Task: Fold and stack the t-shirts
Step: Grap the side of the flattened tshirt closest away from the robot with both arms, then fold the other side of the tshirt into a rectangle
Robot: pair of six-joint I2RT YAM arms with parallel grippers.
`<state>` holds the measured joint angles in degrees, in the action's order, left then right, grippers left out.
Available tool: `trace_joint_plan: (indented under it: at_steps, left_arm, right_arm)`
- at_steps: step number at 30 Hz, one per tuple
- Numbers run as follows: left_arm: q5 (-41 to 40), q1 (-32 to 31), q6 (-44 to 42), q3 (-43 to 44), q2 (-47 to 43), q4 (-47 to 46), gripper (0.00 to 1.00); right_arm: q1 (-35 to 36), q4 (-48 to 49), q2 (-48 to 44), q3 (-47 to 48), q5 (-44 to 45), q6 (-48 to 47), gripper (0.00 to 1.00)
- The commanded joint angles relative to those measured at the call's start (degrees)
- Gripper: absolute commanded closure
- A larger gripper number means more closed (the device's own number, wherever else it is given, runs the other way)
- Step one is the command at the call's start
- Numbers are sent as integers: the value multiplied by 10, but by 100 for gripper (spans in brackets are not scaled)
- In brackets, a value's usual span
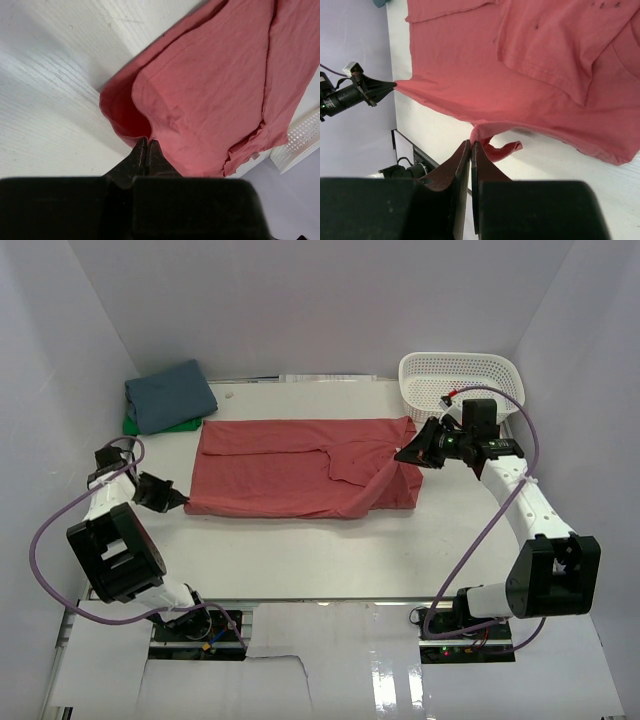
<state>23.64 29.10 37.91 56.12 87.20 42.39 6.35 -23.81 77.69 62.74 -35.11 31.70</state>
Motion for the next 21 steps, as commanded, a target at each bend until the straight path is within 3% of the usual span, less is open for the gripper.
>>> trace_joint_plan:
  at_steps: [1, 21]
  left_arm:
    - [11, -6, 9, 28, 8, -13, 100]
    - [-37, -64, 49, 138, 75, -17, 100]
  right_arm:
    - [-5, 1, 19, 43, 7, -16, 92]
    - [-9, -22, 121, 176, 20, -41, 92]
